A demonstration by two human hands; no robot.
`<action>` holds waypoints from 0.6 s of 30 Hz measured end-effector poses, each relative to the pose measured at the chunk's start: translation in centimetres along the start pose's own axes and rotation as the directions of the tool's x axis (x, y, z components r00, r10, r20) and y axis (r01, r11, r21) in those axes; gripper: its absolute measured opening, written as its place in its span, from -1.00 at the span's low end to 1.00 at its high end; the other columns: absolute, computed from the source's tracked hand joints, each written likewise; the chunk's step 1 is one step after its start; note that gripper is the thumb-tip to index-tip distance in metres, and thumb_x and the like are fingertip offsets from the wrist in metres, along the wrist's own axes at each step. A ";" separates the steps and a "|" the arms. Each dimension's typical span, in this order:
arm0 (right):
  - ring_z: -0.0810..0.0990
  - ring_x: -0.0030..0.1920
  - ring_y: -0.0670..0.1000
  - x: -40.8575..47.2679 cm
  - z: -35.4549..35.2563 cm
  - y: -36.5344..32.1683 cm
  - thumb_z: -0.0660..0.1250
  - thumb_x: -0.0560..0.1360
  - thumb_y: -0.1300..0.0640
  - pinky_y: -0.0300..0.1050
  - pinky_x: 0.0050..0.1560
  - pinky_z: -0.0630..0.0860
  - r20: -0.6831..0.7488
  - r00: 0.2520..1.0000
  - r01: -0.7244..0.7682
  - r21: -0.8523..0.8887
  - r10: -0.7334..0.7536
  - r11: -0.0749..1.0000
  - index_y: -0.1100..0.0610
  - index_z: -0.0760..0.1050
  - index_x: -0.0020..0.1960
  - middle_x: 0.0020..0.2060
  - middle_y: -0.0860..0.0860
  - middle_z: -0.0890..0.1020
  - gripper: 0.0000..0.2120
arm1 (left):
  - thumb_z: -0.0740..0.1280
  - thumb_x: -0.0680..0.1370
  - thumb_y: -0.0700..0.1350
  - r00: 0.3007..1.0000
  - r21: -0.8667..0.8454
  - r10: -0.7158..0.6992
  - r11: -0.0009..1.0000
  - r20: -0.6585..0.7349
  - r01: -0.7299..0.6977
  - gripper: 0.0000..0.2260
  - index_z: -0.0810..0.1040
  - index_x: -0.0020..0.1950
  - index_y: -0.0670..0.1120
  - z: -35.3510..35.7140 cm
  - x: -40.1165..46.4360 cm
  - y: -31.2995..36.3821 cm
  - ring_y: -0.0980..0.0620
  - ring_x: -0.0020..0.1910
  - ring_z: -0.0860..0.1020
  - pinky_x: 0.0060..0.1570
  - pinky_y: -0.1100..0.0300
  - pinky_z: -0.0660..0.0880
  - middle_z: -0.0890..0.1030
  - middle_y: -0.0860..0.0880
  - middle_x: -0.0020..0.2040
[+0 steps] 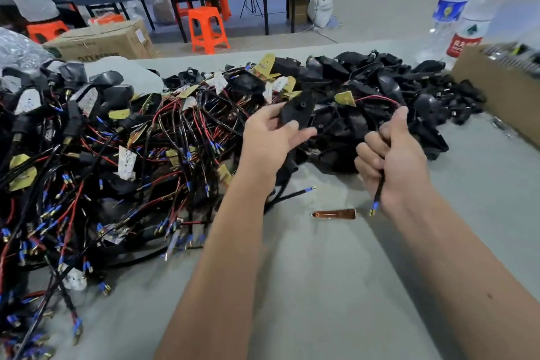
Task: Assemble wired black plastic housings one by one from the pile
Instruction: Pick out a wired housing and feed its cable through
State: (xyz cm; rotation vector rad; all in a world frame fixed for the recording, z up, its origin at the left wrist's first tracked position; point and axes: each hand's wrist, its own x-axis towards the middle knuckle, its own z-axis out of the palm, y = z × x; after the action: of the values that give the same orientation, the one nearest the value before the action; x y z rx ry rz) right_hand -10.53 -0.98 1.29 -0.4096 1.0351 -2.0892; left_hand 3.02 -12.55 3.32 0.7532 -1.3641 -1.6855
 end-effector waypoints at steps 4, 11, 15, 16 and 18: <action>0.25 -0.47 -0.04 -0.9 -3.0 -1.2 0.04 0.73 0.00 -0.22 -0.52 0.18 0.032 0.999 0.000 0.087 -0.003 0.996 0.09 0.44 -0.20 -0.46 -0.03 0.25 -0.60 | 0.22 0.62 -0.47 0.995 0.015 -0.011 1.000 0.099 0.010 -0.71 0.61 0.19 -0.18 2.2 -2.5 -2.3 -0.21 0.01 0.72 0.07 0.09 0.66 0.68 -0.20 0.12; 0.10 -0.53 -0.04 -1.5 -4.6 -1.0 -0.09 0.73 -0.17 -0.21 -0.51 0.03 0.058 0.998 0.029 -0.198 -0.018 0.980 0.11 0.31 -0.29 -0.52 -0.01 0.21 -0.44 | 0.11 0.69 -0.38 0.986 -0.017 -0.033 0.999 0.164 0.037 -0.66 0.62 0.18 -0.09 2.9 -5.5 -4.4 -0.18 -0.02 0.74 0.01 0.18 0.65 0.74 -0.07 0.03; 0.14 -0.52 -0.04 -1.4 -4.5 -0.6 -0.04 0.72 -0.23 -0.21 -0.49 0.09 0.017 0.993 0.119 -0.185 -0.118 0.975 0.11 0.35 -0.25 -0.50 0.00 0.24 -0.45 | 0.16 0.71 -0.31 0.990 0.157 -0.004 0.987 0.144 -0.019 -0.70 0.48 0.41 -0.13 2.7 -5.6 -4.9 -0.13 -0.08 0.75 0.14 0.08 0.65 0.53 -0.19 0.35; 0.18 -0.51 -0.03 -1.4 -4.4 -0.4 -0.01 0.72 -0.22 -0.21 -0.48 0.14 0.030 0.988 0.152 -0.189 -0.149 0.970 0.11 0.37 -0.23 -0.48 0.01 0.28 -0.47 | 0.17 0.71 -0.31 0.991 0.170 0.004 0.985 0.135 -0.027 -0.71 0.48 0.40 -0.14 2.7 -5.5 -5.0 -0.14 -0.10 0.75 0.11 0.09 0.66 0.51 -0.22 0.36; 0.28 -0.48 -0.03 -1.4 -4.2 -0.1 0.05 0.71 -0.19 -0.20 -0.48 0.20 0.065 0.980 0.198 -0.205 -0.189 0.958 0.11 0.41 -0.22 -0.41 0.03 0.40 -0.51 | 0.17 0.71 -0.30 0.993 0.165 0.021 0.985 0.116 -0.040 -0.73 0.49 0.38 -0.17 2.8 -5.4 -5.0 -0.15 -0.13 0.75 0.02 0.12 0.67 0.53 -0.24 0.30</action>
State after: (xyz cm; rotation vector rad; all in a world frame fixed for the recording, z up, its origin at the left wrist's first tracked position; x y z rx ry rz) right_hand -12.01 2.40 -1.13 -0.6853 1.2375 -2.1362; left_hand 2.09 -6.09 -1.14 0.7356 -1.6042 -1.6253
